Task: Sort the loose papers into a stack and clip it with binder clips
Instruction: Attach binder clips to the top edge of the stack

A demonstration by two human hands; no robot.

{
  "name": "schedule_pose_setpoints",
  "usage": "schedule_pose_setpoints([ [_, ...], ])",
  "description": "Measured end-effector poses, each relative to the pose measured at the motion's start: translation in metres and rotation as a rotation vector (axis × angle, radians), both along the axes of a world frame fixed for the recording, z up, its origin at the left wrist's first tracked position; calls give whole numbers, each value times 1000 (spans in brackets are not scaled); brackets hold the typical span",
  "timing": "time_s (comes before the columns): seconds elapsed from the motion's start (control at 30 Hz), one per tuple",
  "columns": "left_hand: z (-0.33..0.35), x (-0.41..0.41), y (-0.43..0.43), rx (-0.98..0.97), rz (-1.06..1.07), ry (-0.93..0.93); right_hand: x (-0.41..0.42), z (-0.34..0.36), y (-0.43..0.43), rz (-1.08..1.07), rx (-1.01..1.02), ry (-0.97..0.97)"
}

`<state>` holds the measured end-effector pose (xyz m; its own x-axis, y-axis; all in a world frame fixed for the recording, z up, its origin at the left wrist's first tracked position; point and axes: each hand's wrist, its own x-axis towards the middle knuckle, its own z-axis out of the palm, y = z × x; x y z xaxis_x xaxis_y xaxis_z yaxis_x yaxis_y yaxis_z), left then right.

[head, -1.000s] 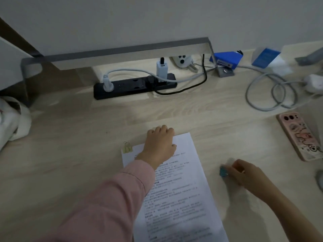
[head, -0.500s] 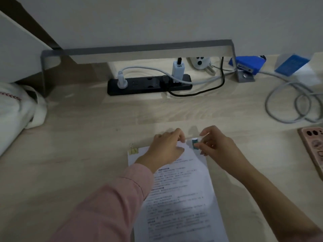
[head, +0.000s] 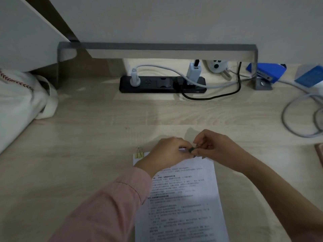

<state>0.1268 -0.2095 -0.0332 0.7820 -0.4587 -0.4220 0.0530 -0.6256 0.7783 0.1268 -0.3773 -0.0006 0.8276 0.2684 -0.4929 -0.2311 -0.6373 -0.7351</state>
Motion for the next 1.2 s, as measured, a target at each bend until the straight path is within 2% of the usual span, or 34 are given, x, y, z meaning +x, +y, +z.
schedule_pose_setpoints([
  [0.23, -5, -2, 5, -7, 13, -38, -15, -11, -8, -206, 213, 64],
  [0.57, -9, -3, 5, -91, 100, 9, -7, -13, -6, -190, 109, -26],
  [0.67, -9, -2, 6, -57, 111, 39, 3, -9, -9, -131, 62, -91],
  [0.9, -13, 0, 8, -4, 138, 37, 26, -7, -8, 181, -83, -173],
  [1.2, -14, 1, 8, -14, 165, 65, 53, -9, 3, 434, -152, -76],
])
